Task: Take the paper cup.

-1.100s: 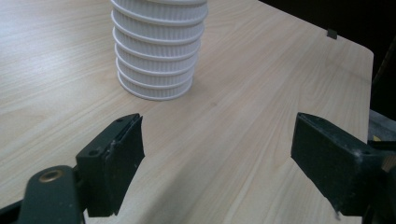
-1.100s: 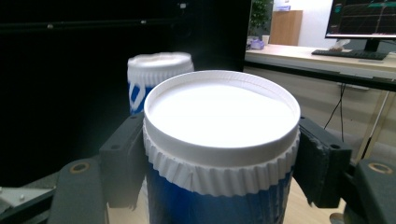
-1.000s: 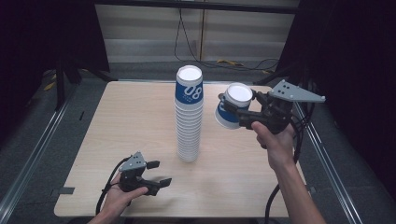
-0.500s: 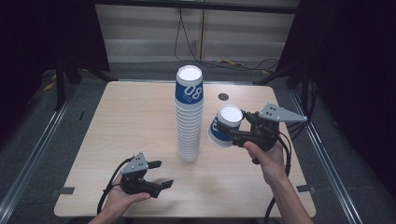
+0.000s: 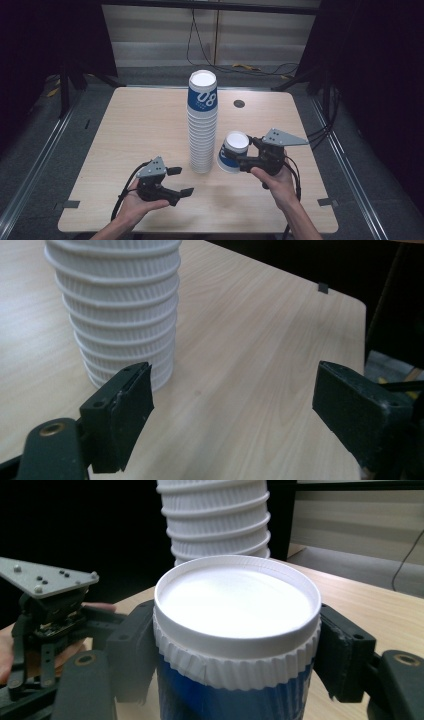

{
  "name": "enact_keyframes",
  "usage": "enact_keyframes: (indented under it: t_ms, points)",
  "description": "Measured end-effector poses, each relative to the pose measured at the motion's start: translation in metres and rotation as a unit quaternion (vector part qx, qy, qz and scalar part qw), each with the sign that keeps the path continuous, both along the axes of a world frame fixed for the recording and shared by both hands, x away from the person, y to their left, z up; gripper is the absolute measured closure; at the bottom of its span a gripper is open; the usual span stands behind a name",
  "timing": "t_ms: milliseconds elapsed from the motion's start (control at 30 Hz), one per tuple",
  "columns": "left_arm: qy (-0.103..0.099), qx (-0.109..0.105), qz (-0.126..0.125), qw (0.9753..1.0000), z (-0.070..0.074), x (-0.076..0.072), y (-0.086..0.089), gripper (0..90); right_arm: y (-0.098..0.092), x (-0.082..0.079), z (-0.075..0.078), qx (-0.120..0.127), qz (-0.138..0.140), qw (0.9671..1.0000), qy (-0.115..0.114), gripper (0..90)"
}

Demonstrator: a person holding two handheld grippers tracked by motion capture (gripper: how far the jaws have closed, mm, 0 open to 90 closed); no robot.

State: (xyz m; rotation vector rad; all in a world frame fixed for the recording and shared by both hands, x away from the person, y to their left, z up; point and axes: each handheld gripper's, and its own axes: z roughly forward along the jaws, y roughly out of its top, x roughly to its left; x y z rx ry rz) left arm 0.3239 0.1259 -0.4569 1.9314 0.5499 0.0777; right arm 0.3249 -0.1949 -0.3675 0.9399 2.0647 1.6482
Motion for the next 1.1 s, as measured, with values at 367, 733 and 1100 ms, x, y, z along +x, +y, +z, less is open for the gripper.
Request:
enact_keyframes:
  t_ms: [367, 733, 1100]
  points:
    - [-0.010, 0.004, -0.018, 0.9998, -0.001, -0.005, -0.017, 16.2, 0.018, -0.003, -0.033, -0.013, 0.042, 0.9986, 0.030, 28.7]
    - [-0.009, -0.015, -0.031, 0.9994, -0.004, -0.011, -0.014, 16.3, 0.029, -0.004, -0.048, 0.003, 0.078, 0.9966, 0.029, 28.7]
    - [0.009, -0.048, -0.027, 0.9984, -0.003, -0.009, -0.009, 15.7, 0.037, -0.005, -0.058, -0.002, 0.099, 0.9946, 0.033, 28.7]
